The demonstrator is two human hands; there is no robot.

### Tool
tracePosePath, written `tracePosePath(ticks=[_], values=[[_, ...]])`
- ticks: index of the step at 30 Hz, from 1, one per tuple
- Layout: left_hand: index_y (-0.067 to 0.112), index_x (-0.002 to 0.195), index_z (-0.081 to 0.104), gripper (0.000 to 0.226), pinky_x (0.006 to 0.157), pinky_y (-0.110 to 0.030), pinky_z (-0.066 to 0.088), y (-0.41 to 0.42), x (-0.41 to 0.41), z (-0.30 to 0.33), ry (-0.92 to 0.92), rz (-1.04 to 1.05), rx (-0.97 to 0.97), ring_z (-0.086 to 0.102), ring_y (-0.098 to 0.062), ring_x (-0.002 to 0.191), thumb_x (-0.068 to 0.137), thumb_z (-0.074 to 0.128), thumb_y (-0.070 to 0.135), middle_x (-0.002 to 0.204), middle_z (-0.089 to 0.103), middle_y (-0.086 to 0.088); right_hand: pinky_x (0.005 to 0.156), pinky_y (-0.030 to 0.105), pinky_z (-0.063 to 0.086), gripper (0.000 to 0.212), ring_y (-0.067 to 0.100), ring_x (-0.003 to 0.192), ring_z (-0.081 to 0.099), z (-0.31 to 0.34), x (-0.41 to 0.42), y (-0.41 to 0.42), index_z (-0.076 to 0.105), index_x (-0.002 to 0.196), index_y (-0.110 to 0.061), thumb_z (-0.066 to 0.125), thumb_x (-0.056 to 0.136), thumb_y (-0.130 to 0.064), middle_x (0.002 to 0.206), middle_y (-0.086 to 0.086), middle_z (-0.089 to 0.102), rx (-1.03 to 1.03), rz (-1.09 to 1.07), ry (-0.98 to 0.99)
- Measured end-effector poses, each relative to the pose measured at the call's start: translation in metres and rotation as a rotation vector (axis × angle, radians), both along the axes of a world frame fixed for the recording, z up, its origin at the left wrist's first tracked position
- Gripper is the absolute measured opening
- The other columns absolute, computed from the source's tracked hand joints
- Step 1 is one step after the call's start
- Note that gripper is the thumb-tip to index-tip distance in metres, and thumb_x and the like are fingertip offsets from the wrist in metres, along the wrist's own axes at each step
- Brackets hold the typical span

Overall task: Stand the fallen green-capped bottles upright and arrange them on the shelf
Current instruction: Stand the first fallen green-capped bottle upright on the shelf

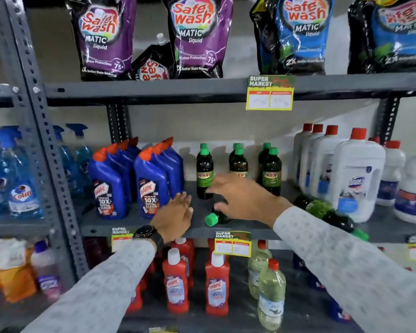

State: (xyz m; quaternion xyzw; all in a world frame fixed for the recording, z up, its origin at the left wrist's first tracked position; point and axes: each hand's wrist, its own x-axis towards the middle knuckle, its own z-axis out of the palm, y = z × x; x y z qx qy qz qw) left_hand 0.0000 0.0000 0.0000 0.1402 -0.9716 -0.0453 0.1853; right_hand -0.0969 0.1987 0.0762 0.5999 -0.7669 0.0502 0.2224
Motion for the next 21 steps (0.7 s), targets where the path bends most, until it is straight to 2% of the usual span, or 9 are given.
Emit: tracePosePath(ticks=[2, 5, 7, 9, 14, 17, 19, 21], values=[[-0.001, 0.154, 0.026, 0.053, 0.123, -0.030, 0.013, 0.005, -0.005, -0.009, -0.105, -0.028, 0.001, 0.022, -0.026, 0.154, 0.108, 0.029, 0.026, 0.165, 0.022, -0.019, 0.093, 0.045, 0.053, 0.049, 0.026, 0.120, 0.058, -0.011, 0.006, -0.009, 0.064, 0.137, -0.021, 0.064, 0.088, -0.031, 0.131, 0.005, 0.058, 0.129, -0.012, -0.015], [-0.001, 0.154, 0.026, 0.054, 0.125, -0.037, 0.016, 0.005, -0.015, -0.024, -0.178, -0.016, 0.013, 0.021, -0.028, 0.154, 0.108, 0.027, 0.026, 0.165, 0.023, -0.019, 0.075, 0.047, 0.056, 0.045, 0.031, 0.106, 0.062, -0.036, 0.005, -0.021, 0.066, 0.130, -0.020, 0.061, 0.086, -0.018, 0.118, 0.006, 0.053, 0.240, -0.035, 0.053], [0.000, 0.155, 0.024, 0.055, 0.126, -0.041, 0.015, -0.002, -0.020, -0.027, -0.193, -0.021, -0.018, 0.019, -0.029, 0.154, 0.107, 0.025, 0.028, 0.165, 0.021, -0.019, 0.064, 0.042, 0.050, 0.047, 0.031, 0.097, 0.063, -0.043, 0.000, -0.027, 0.066, 0.130, -0.021, 0.065, 0.084, -0.012, 0.115, 0.006, 0.051, 0.243, -0.029, 0.099], [0.002, 0.155, 0.025, 0.056, 0.127, -0.043, 0.014, -0.006, -0.020, -0.030, -0.202, -0.028, -0.034, 0.018, -0.029, 0.155, 0.107, 0.023, 0.031, 0.166, 0.021, -0.017, 0.060, 0.040, 0.043, 0.045, 0.033, 0.092, 0.065, -0.049, -0.001, -0.030, 0.066, 0.128, -0.019, 0.068, 0.084, -0.011, 0.116, 0.007, 0.052, 0.237, -0.023, 0.132], [0.011, 0.155, 0.031, 0.059, 0.127, -0.038, 0.015, -0.010, -0.021, -0.046, -0.086, -0.014, 0.022, 0.022, -0.019, 0.154, 0.105, 0.019, 0.040, 0.165, 0.028, -0.008, 0.067, 0.041, 0.046, 0.031, 0.032, 0.098, 0.064, -0.061, 0.001, -0.038, 0.064, 0.119, -0.010, 0.068, 0.088, -0.010, 0.114, 0.009, 0.057, 0.226, -0.054, 0.242], [0.013, 0.155, 0.032, 0.059, 0.127, -0.038, 0.017, -0.011, -0.022, -0.049, -0.073, -0.011, 0.011, 0.024, -0.018, 0.153, 0.104, 0.017, 0.041, 0.164, 0.030, -0.007, 0.068, 0.043, 0.050, 0.024, 0.032, 0.093, 0.065, -0.055, 0.005, -0.036, 0.064, 0.113, -0.009, 0.062, 0.089, -0.007, 0.109, 0.010, 0.059, 0.209, -0.038, 0.250], [0.013, 0.155, 0.032, 0.060, 0.127, -0.039, 0.018, -0.012, -0.022, -0.050, -0.068, -0.012, 0.001, 0.025, -0.017, 0.153, 0.104, 0.017, 0.041, 0.164, 0.031, -0.006, 0.072, 0.044, 0.055, 0.023, 0.031, 0.091, 0.066, -0.036, 0.000, -0.028, 0.066, 0.112, -0.009, 0.061, 0.090, -0.012, 0.109, 0.009, 0.061, 0.105, -0.039, 0.198], [0.013, 0.155, 0.031, 0.059, 0.127, -0.039, 0.017, -0.011, -0.022, -0.049, -0.062, -0.014, 0.012, 0.025, -0.016, 0.153, 0.105, 0.019, 0.041, 0.164, 0.030, -0.004, 0.083, 0.042, 0.056, 0.027, 0.025, 0.091, 0.065, -0.007, -0.012, -0.019, 0.071, 0.113, -0.011, 0.064, 0.088, -0.018, 0.109, 0.007, 0.067, -0.068, -0.058, 0.077]])
